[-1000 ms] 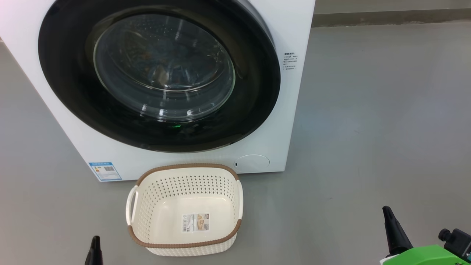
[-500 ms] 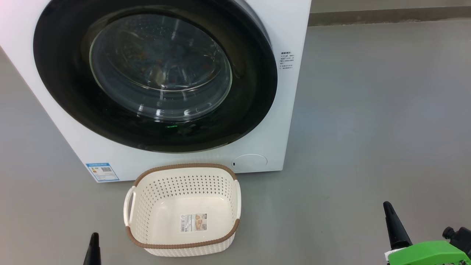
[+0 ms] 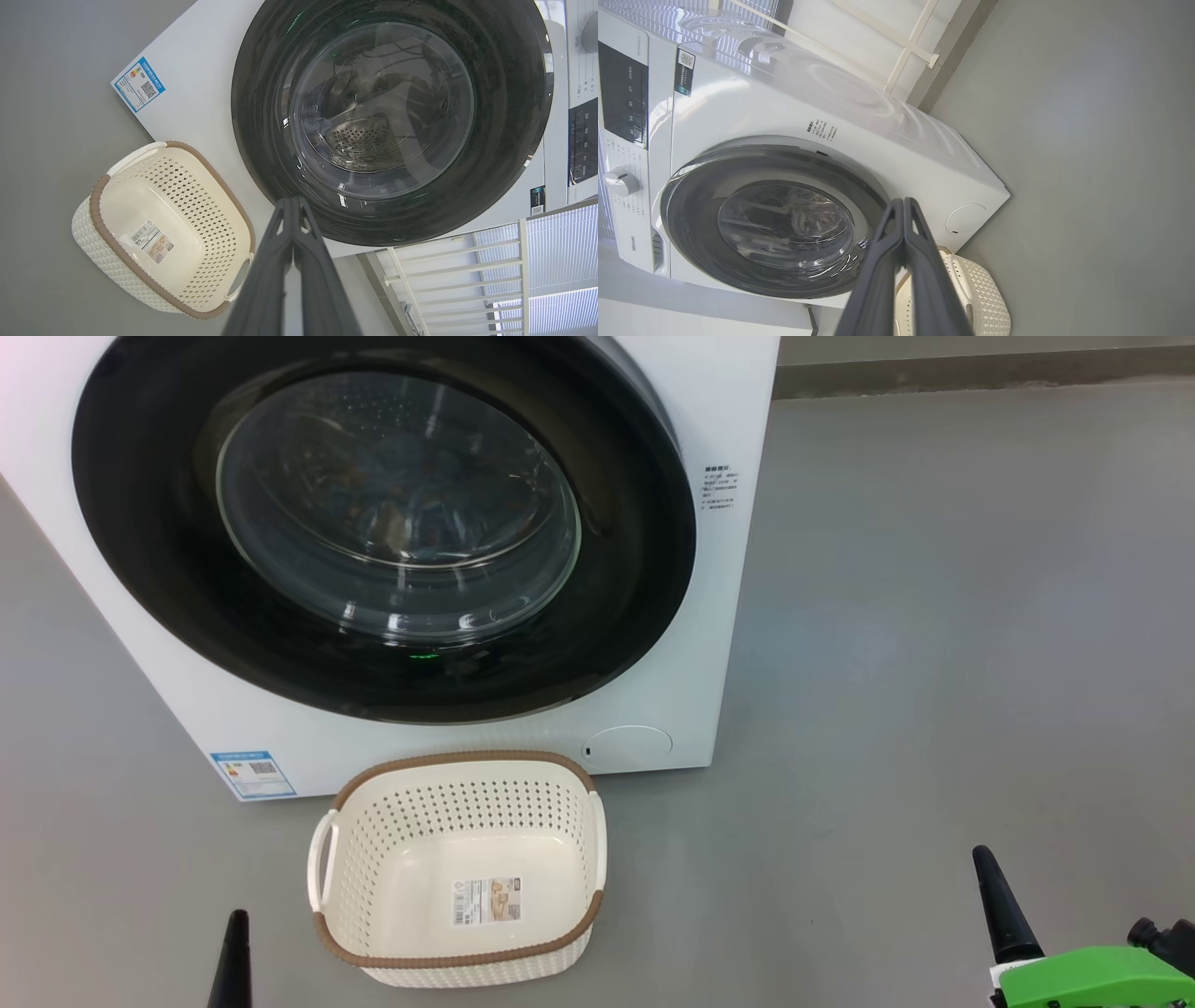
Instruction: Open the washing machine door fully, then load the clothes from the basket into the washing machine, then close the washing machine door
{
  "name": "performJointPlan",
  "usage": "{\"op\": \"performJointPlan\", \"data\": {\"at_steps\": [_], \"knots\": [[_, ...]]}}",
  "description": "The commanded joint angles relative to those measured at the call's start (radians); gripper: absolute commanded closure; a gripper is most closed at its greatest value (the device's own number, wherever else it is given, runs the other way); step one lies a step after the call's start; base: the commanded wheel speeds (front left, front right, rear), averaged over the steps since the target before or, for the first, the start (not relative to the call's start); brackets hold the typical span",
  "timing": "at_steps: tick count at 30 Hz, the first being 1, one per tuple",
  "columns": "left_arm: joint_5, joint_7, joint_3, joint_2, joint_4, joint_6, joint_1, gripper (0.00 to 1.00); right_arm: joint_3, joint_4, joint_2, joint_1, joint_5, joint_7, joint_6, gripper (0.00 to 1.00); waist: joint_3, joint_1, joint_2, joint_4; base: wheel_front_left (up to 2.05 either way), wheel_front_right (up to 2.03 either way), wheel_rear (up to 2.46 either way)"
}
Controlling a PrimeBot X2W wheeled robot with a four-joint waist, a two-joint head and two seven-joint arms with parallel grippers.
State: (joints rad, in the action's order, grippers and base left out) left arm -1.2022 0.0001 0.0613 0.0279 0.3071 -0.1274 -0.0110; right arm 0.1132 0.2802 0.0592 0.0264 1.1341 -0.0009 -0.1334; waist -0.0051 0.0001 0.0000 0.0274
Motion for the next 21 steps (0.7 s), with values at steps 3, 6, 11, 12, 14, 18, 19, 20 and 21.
{"op": "performJointPlan", "data": {"at_steps": [3,6,11,12,14,18,19,20,21], "knots": [[-0.055,0.015,0.03,0.018,-0.033,-0.002,-0.055,1.0,-0.009,-0.03,0.001,0.055,0.062,0.013,0.001,1.0,0.001,-0.0001,0.0,-0.003,0.0,0.0,0.0],[-0.085,0.023,0.032,0.018,-0.035,-0.002,-0.059,1.0,-0.008,-0.03,0.0,0.057,0.098,0.022,0.001,1.0,0.001,-0.0001,0.0,-0.005,0.0,0.0,0.0],[-0.137,0.038,0.035,0.019,-0.04,-0.003,-0.065,1.0,-0.007,-0.031,-0.001,0.061,0.158,0.037,0.001,1.0,0.003,-0.0001,0.0,-0.008,0.0,0.0,0.0],[-0.147,0.041,0.036,0.019,-0.041,-0.003,-0.066,1.0,-0.007,-0.031,-0.001,0.062,0.17,0.04,0.001,1.0,0.003,-0.0001,0.0,-0.009,0.0,0.0,0.0],[-0.167,0.046,0.037,0.019,-0.042,-0.003,-0.069,1.0,-0.006,-0.032,-0.002,0.063,0.194,0.046,0.002,1.0,0.003,-0.0001,0.0,-0.011,0.0,0.0,0.0],[-0.208,0.058,0.04,0.02,-0.046,-0.003,-0.073,1.0,-0.005,-0.032,-0.003,0.066,0.242,0.057,0.002,1.0,0.004,-0.0001,0.0,-0.013,0.0,0.0,0.0],[-0.219,0.061,0.04,0.02,-0.046,-0.003,-0.075,1.0,-0.004,-0.032,-0.003,0.067,0.254,0.06,0.002,1.0,0.004,-0.0001,0.0,-0.014,0.0,0.0,0.0],[-0.229,0.064,0.041,0.02,-0.047,-0.003,-0.076,1.0,-0.004,-0.033,-0.004,0.068,0.266,0.063,0.002,1.0,0.004,-0.0001,0.0,-0.015,0.0,0.0,0.0],[-0.239,0.066,0.042,0.02,-0.048,-0.003,-0.077,1.0,-0.004,-0.033,-0.004,0.069,0.278,0.066,0.002,1.0,0.005,-0.0001,0.0,-0.016,0.0,0.0,0.0]]}}
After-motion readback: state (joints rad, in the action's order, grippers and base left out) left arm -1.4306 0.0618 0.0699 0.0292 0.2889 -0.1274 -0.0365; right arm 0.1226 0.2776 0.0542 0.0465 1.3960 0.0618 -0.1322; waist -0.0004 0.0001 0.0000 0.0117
